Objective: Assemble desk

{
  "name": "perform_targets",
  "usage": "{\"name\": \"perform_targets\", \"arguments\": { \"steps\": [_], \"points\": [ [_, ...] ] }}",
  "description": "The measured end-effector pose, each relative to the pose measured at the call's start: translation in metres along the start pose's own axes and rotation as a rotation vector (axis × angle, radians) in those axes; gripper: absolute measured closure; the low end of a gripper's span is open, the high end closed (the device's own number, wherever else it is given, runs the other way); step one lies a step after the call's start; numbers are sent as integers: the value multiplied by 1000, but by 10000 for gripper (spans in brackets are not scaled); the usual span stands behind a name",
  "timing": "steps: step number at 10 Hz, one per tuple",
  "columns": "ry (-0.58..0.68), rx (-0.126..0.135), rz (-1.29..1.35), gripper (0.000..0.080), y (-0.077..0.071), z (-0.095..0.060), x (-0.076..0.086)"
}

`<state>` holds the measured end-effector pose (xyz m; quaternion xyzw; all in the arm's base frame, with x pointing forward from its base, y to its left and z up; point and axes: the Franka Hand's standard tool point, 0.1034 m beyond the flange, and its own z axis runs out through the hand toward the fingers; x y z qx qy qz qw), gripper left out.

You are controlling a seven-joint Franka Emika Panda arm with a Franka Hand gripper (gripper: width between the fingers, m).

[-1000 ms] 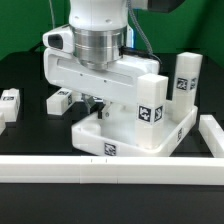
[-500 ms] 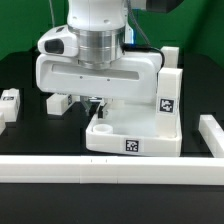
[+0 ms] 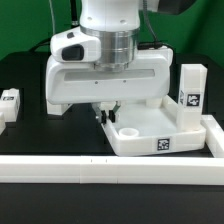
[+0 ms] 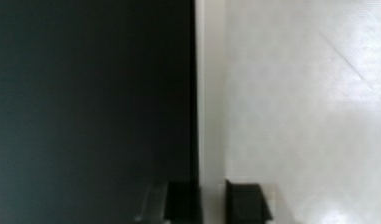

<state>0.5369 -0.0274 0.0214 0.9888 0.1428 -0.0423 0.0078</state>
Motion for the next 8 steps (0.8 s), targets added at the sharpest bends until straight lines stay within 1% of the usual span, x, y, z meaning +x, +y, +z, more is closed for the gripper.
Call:
{"name": "perform_targets", "arguments": {
  "steps": [1,4,5,6,7,8],
  "points": [
    [7,-7,-112,736,5,-1,5],
    [2,-11,-261,737,7,0,3],
    [-4,-17,-350,737,9,0,3],
    [-8,-29,-442,737,7,-1,7],
    [-11,-40,-518,737,2,-2,16],
    [-11,-51,-662,737,1,-5,28]
  ]
}}
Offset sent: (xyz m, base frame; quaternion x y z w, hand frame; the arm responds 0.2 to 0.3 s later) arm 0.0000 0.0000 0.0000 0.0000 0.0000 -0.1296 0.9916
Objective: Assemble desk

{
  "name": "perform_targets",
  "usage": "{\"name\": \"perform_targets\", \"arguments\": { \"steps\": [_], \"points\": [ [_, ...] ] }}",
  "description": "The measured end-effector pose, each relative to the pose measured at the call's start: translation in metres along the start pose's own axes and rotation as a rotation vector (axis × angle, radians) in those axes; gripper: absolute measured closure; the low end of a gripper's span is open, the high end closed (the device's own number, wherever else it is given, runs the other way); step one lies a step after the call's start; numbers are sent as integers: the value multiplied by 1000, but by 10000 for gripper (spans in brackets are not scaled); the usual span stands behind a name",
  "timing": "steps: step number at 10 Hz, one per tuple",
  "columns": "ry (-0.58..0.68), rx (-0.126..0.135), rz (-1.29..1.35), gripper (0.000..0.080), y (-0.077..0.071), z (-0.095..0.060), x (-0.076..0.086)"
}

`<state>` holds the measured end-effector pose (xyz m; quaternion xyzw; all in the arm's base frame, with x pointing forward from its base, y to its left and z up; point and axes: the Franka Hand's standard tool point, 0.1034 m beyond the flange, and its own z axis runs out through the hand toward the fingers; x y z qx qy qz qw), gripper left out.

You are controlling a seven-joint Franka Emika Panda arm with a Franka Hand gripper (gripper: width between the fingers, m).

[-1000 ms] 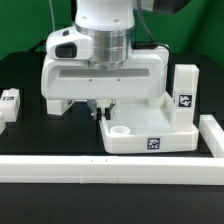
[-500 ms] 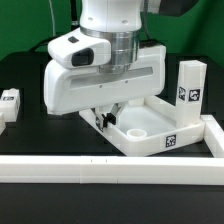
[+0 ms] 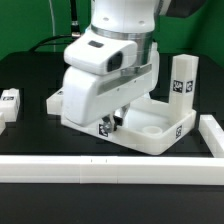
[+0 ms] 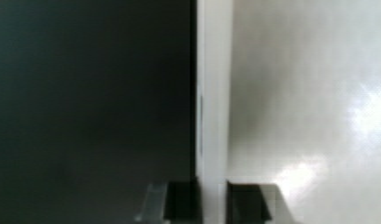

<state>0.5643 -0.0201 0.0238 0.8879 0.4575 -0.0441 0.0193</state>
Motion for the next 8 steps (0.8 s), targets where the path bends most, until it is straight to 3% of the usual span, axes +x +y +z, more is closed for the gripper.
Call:
{"name": "perform_targets", "arguments": {
  "steps": [2,6,8],
  "points": [
    [-8,4,-261,737,9,0,13],
    [-36,-12,-452,737,14,1,7],
    [-32,-14,-502,737,12,-4,32]
  ]
}}
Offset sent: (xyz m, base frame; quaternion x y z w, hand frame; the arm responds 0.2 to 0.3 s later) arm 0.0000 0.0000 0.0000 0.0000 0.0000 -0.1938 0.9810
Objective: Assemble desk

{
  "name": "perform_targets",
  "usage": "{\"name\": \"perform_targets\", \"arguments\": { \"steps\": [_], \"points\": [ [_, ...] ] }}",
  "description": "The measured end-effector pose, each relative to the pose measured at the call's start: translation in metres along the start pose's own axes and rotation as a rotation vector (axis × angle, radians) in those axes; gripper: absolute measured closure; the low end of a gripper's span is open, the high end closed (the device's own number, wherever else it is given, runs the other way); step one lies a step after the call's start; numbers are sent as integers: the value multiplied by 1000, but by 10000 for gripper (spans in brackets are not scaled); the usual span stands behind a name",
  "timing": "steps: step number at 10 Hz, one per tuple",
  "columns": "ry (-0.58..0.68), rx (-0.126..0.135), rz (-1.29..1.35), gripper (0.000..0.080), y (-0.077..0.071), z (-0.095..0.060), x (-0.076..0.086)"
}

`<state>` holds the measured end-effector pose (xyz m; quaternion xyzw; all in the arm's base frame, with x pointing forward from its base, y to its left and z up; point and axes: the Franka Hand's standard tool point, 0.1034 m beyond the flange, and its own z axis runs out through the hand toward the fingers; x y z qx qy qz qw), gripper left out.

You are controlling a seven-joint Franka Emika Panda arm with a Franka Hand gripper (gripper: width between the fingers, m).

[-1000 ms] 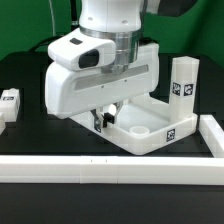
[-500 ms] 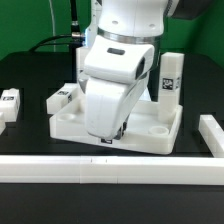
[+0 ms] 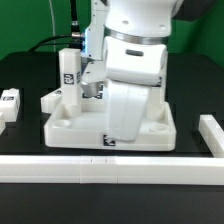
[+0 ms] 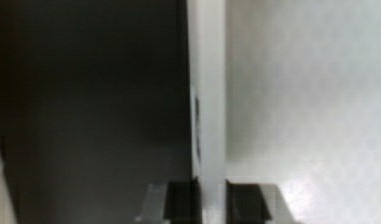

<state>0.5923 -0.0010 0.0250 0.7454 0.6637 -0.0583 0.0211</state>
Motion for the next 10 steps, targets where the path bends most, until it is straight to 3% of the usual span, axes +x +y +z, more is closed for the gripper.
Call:
{"name": "perform_targets", "arguments": {
  "steps": [4,7,8,9,10],
  "points": [
    [9,-13,-43,737,28,-4,36],
    [12,-17,-16,738,36,-9,46],
    [10,-10,-5,531,34,-10,46],
    [-1,12,2,380,28,-11,44],
    [-11,38,1,380,23,-14,41]
  ]
}}
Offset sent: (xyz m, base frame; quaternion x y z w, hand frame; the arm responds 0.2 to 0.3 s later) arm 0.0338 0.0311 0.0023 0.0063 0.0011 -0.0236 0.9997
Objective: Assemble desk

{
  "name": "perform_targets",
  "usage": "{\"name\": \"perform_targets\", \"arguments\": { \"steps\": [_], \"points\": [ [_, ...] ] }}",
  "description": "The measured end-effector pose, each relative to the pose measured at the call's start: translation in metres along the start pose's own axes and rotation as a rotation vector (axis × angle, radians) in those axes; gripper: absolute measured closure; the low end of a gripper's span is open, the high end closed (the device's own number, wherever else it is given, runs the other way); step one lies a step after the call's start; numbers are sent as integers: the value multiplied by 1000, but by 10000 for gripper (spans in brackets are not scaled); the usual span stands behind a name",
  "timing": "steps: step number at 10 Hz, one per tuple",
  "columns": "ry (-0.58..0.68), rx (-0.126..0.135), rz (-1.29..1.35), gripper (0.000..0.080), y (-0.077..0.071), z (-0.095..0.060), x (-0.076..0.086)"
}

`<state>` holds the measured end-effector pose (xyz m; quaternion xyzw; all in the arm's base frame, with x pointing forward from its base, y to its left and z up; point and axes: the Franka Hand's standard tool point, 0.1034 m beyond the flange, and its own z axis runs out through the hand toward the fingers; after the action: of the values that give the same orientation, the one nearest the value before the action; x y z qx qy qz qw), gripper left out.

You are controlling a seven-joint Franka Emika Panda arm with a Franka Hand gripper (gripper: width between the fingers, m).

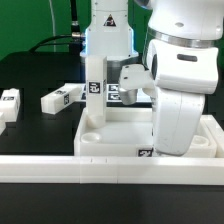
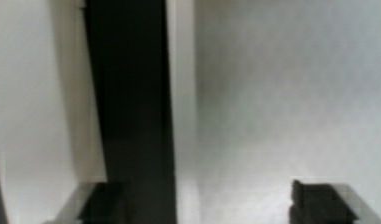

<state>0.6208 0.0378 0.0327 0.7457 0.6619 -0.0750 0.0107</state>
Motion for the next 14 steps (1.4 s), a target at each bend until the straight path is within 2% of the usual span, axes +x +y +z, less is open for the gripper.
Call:
{"name": "perform_targets", "arguments": {
  "steps": [1,2,3,5,7,9,13,14],
  "points": [
    [-6,1,4,244,1,-11,-6],
    [-17,-9,1,179,5,-22,-14],
    [-20,-8,10,179,6,-30,-22],
    [-22,-40,38,151,7,-46,-43],
    [-23,-62,58,150,-8,-55,-63],
    [-12,-73,95,150,-24,-57,-69],
    [-12,-67,116,150,-26,-53,-71],
    [-14,-69,157,150,-28,-50,-84]
  ]
}}
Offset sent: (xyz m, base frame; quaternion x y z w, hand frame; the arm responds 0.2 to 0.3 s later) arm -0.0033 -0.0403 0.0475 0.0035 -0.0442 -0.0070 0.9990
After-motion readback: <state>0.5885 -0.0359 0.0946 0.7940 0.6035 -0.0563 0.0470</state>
